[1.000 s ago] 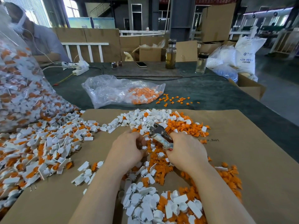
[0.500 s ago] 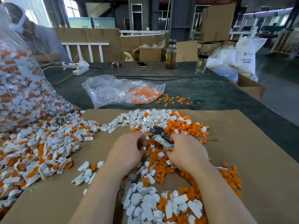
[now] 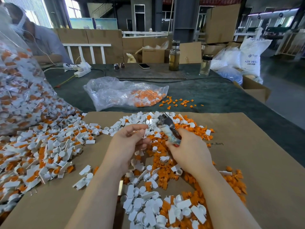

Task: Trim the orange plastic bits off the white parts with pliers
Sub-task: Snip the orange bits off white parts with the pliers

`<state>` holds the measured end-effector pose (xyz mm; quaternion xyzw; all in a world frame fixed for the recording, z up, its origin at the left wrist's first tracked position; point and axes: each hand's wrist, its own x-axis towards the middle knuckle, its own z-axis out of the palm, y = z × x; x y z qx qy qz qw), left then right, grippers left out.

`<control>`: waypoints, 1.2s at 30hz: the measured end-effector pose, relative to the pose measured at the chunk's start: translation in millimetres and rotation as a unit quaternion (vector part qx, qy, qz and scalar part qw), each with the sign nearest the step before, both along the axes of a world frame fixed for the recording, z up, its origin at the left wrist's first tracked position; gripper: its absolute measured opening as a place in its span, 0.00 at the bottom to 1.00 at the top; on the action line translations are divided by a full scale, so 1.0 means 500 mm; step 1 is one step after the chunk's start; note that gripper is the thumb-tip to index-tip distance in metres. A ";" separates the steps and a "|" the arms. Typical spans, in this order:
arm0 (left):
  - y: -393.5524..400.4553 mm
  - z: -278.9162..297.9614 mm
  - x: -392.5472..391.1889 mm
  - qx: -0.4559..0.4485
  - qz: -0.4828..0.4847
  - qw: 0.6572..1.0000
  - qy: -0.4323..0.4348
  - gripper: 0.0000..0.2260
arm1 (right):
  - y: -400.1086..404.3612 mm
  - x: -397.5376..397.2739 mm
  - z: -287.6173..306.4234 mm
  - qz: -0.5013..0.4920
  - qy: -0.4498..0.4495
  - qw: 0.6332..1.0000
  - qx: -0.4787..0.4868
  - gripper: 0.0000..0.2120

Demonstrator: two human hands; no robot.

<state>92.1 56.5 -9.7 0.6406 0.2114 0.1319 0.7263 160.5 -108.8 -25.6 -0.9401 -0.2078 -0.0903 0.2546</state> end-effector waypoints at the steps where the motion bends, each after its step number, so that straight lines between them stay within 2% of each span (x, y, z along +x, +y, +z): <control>1: 0.000 0.000 0.001 -0.032 -0.002 0.999 -0.005 0.07 | 0.000 -0.001 0.002 -0.003 0.004 1.000 0.019 0.09; 4: -0.002 0.001 0.000 -0.096 -0.020 0.995 -0.020 0.09 | 0.000 -0.003 0.006 -0.002 0.019 0.998 0.063 0.09; 7: -0.004 0.003 -0.002 -0.091 -0.030 0.995 -0.031 0.15 | -0.001 -0.006 0.011 0.006 0.034 0.994 0.107 0.06; 12: -0.024 0.007 0.001 -0.081 -0.017 0.996 -0.035 0.06 | 0.001 -0.012 0.021 -0.012 0.026 0.984 0.177 0.10; 19: -0.046 0.009 0.004 -0.080 -0.012 0.996 -0.031 0.04 | -0.003 -0.017 0.030 0.005 0.037 0.961 0.276 0.07; 24: -0.044 0.003 0.004 -0.014 0.043 0.999 -0.026 0.05 | 0.002 -0.026 0.034 0.063 0.060 0.948 0.307 0.09; 29: -0.050 0.008 0.002 -0.030 0.051 0.997 -0.054 0.08 | 0.009 -0.032 0.036 0.057 0.050 0.939 0.336 0.12; 36: -0.067 0.014 0.000 0.008 0.042 0.996 -0.076 0.04 | 0.009 -0.033 0.034 0.066 0.011 0.939 0.339 0.09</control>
